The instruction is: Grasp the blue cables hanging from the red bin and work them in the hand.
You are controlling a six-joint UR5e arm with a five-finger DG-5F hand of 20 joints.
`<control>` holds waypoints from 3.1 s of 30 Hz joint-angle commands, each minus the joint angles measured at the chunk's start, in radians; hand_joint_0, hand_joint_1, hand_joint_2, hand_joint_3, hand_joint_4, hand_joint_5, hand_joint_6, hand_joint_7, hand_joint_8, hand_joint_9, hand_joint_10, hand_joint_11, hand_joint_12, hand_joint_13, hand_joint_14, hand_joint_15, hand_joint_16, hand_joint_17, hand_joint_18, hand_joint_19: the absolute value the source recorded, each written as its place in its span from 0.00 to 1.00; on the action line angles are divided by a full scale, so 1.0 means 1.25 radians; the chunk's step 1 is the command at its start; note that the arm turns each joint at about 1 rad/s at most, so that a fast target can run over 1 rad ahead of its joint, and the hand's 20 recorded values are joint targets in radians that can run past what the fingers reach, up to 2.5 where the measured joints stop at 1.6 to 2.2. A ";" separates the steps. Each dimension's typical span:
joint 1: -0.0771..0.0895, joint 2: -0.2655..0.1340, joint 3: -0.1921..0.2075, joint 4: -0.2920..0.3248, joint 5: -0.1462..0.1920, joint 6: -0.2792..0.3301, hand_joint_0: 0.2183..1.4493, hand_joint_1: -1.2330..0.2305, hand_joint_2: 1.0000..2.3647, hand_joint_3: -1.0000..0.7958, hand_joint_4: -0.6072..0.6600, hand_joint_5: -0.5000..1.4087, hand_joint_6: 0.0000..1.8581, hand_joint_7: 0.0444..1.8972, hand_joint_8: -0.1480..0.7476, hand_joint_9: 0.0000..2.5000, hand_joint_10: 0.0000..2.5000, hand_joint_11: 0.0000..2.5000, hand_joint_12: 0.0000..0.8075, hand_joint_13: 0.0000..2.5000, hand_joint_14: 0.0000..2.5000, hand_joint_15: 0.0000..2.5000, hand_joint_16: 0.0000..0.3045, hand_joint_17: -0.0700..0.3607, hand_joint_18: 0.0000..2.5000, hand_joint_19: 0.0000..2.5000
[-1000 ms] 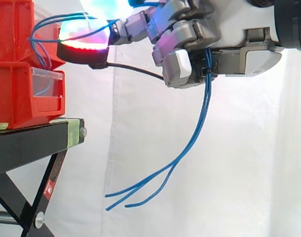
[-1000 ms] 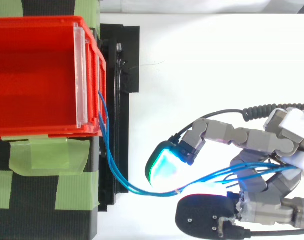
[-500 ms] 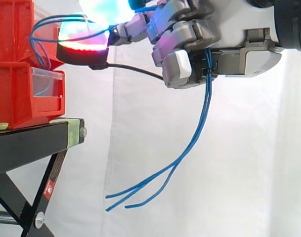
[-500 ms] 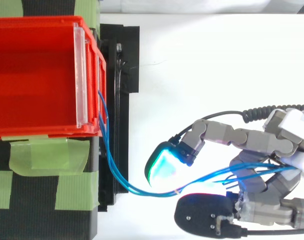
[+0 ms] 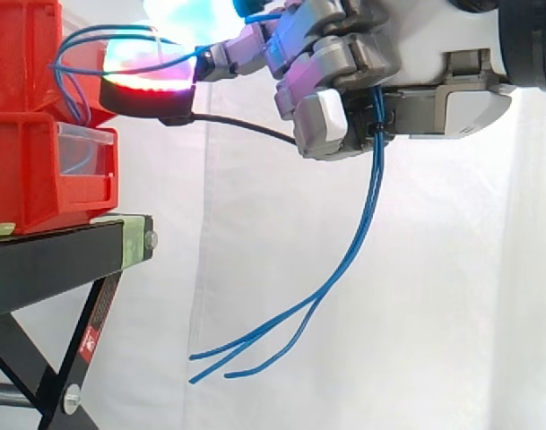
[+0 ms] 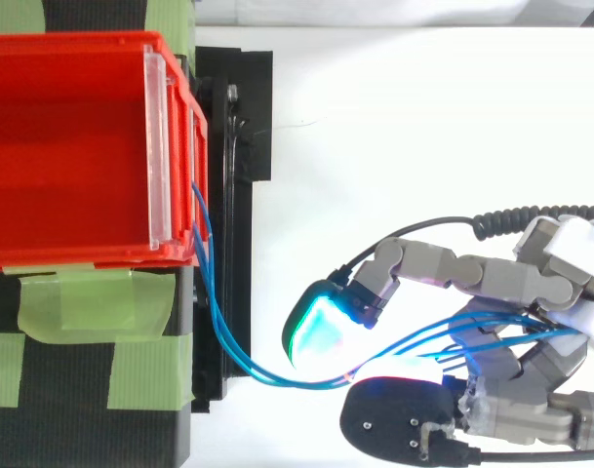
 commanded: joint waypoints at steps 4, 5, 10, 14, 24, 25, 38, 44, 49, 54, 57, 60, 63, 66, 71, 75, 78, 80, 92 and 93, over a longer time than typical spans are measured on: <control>0.002 0.001 0.000 0.000 0.000 0.000 0.69 0.40 0.02 0.41 0.72 0.48 0.01 0.60 0.81 0.68 1.00 1.00 0.87 0.84 1.00 0.86 0.69 0.53 1.00 0.31; 0.002 0.001 0.000 0.000 0.000 0.000 0.70 0.40 0.02 0.39 0.72 0.47 0.01 0.60 0.81 0.68 1.00 1.00 0.87 0.84 1.00 0.86 0.69 0.53 1.00 0.31; 0.000 0.001 0.000 0.001 0.001 0.000 0.88 0.41 0.01 0.71 0.69 0.52 0.01 0.60 0.81 0.68 1.00 1.00 0.87 0.84 1.00 0.86 0.69 0.53 1.00 0.31; 0.002 -0.001 0.000 0.001 0.001 0.000 0.68 0.40 0.02 0.42 0.73 0.48 0.01 0.59 0.81 0.68 1.00 1.00 0.87 0.84 1.00 0.86 0.69 0.53 1.00 0.31; 0.002 0.001 0.000 0.001 0.001 0.000 0.73 0.39 0.02 0.47 0.73 0.48 0.01 0.59 0.81 0.68 1.00 1.00 0.87 0.84 1.00 0.86 0.69 0.53 1.00 0.31; 0.002 0.001 0.000 0.001 0.001 0.000 0.68 0.40 0.02 0.40 0.72 0.47 0.01 0.58 0.81 0.68 1.00 1.00 0.87 0.84 1.00 0.86 0.69 0.53 1.00 0.31; 0.002 0.001 0.000 0.005 0.000 0.000 0.76 0.42 0.01 0.23 0.71 0.46 0.01 0.57 0.81 0.68 1.00 1.00 0.87 0.84 1.00 0.86 0.69 0.53 1.00 0.31; 0.002 -0.001 0.000 0.010 0.000 0.000 0.92 0.41 0.02 0.64 0.69 0.50 0.01 0.57 0.81 0.68 1.00 1.00 0.87 0.84 1.00 0.86 0.69 0.53 1.00 0.31; 0.002 -0.001 0.000 0.010 0.000 0.000 0.63 0.42 0.01 0.27 0.73 0.45 0.01 0.58 0.81 0.68 1.00 1.00 0.87 0.84 1.00 0.86 0.69 0.53 1.00 0.31; 0.002 -0.001 0.000 0.010 0.000 0.000 0.88 0.41 0.01 0.63 0.70 0.48 0.01 0.58 0.81 0.68 1.00 1.00 0.87 0.84 1.00 0.86 0.69 0.53 1.00 0.31; 0.002 -0.001 0.000 0.011 0.000 0.000 0.81 0.40 0.01 0.58 0.71 0.48 0.01 0.59 0.81 0.68 1.00 1.00 0.87 0.84 1.00 0.86 0.69 0.53 1.00 0.31; 0.002 0.001 0.000 0.010 0.000 0.000 0.68 0.41 0.01 0.32 0.73 0.45 0.01 0.59 0.81 0.68 1.00 1.00 0.87 0.84 1.00 0.86 0.69 0.53 1.00 0.31; 0.002 0.001 0.000 0.010 0.001 0.000 0.87 0.41 0.02 0.60 0.71 0.48 0.01 0.57 0.81 0.68 1.00 1.00 0.87 0.84 1.00 0.86 0.69 0.53 1.00 0.31; 0.002 0.001 0.000 0.010 0.001 0.000 0.90 0.41 0.01 0.71 0.69 0.49 0.01 0.58 0.81 0.68 1.00 1.00 0.87 0.84 1.00 0.86 0.69 0.53 1.00 0.31; 0.002 -0.001 0.000 0.010 0.001 0.000 0.91 0.41 0.01 0.74 0.67 0.50 0.01 0.57 0.81 0.68 1.00 1.00 0.87 0.84 1.00 0.86 0.69 0.53 1.00 0.31; 0.002 0.001 0.000 0.010 0.003 0.000 0.93 0.41 0.01 0.78 0.66 0.51 0.01 0.57 0.81 0.68 1.00 1.00 0.87 0.84 1.00 0.86 0.69 0.53 1.00 0.31; 0.002 0.001 0.000 0.010 0.003 0.000 0.94 0.41 0.01 0.79 0.62 0.51 0.01 0.58 0.81 0.68 1.00 1.00 0.87 0.84 1.00 0.86 0.69 0.53 1.00 0.31; 0.002 -0.001 0.000 0.010 0.003 0.000 0.95 0.41 0.01 0.80 0.61 0.52 0.01 0.58 0.81 0.68 1.00 1.00 0.87 0.84 1.00 0.86 0.69 0.53 1.00 0.31; 0.002 -0.001 0.000 0.010 0.003 0.000 0.96 0.40 0.02 0.79 0.57 0.48 0.01 0.61 0.81 0.68 1.00 1.00 0.87 0.84 1.00 0.86 0.69 0.53 1.00 0.31; 0.002 0.001 0.000 0.010 0.003 0.000 0.96 0.40 0.02 0.78 0.56 0.48 0.01 0.61 0.81 0.68 1.00 1.00 0.87 0.84 1.00 0.86 0.69 0.53 1.00 0.31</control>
